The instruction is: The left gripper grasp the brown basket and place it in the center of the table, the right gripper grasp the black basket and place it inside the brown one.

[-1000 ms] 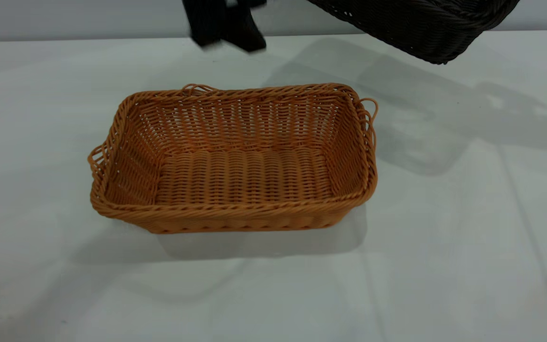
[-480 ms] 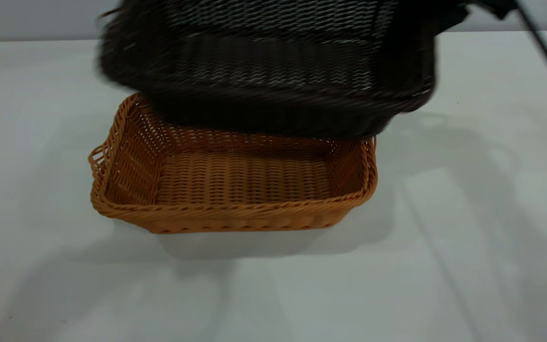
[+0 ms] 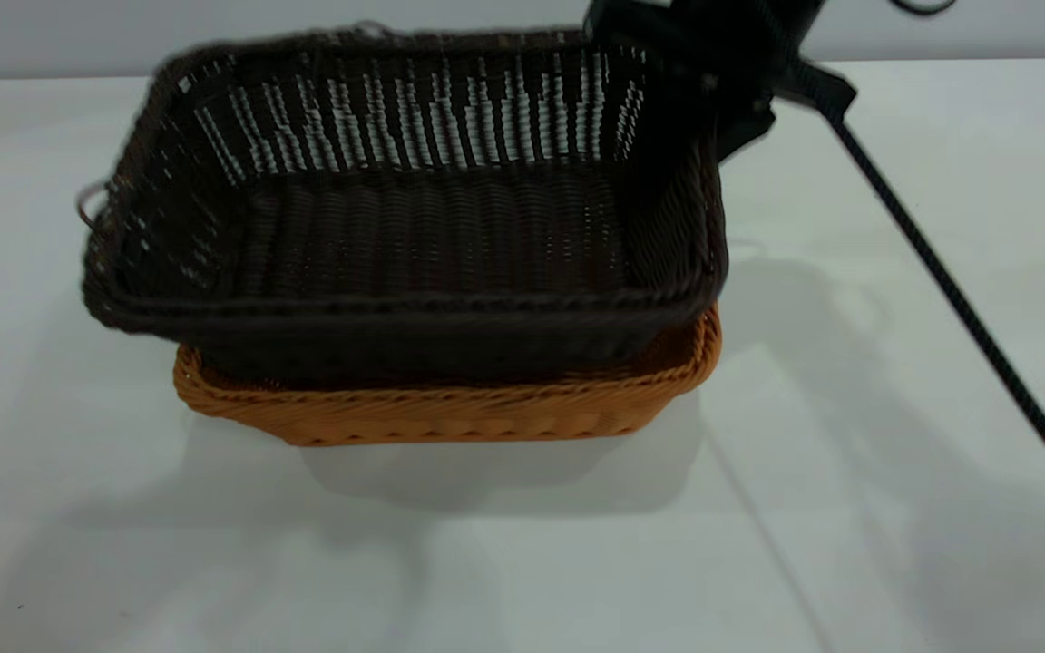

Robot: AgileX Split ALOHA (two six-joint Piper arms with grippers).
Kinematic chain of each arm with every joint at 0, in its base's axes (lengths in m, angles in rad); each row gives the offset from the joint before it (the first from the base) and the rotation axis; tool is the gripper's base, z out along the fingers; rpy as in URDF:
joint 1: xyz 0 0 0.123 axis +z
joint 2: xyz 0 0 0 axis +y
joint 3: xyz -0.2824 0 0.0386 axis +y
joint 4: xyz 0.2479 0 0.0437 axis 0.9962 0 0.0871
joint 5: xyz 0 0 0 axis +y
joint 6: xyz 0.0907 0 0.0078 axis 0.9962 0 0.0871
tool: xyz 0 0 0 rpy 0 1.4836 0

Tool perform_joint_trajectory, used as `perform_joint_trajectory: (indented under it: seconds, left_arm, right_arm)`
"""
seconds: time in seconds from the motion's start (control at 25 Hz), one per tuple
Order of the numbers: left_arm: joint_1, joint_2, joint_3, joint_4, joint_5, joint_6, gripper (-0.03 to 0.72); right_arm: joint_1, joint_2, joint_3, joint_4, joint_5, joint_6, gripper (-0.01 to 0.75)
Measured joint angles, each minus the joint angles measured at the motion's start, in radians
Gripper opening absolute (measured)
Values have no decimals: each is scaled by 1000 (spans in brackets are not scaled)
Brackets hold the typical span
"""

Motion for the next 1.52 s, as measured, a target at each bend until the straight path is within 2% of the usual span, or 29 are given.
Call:
perform_joint_trajectory:
  seconds: [0.24,0.4,0.52,0.72,0.88,1.16,1.32,1.4,1.52]
  left_arm:
    - [0,0,0,2,5,0,421]
    - [0,0,0,2,9,0,421]
    - [0,0,0,2,10,0,421]
    - [0,0,0,2,12,0,421]
    - [0,-4,0,2,17,0,421]
    - [0,-75,0,3,32,0,421]
    - [0,-151,0,12,82,-4,421]
    - [0,-199,0,42,123,-34,421]
    - [0,-275,0,164,190,-144,421]
  right_arm:
    - [-2,31,0,-57,-30,8,84]
    - [-2,34,0,-66,-34,16,114]
    - [-2,34,-3,-63,-13,0,194]
    - [-2,34,-8,-64,71,-100,401]
    - [-2,20,-8,-99,157,-124,496]
    - [-2,-119,-8,-230,205,-112,512]
    - [-2,-249,-8,-269,215,-94,512]
    - [-2,-324,-8,-276,217,-93,512]
    - [-2,-457,-8,-302,227,-86,512]
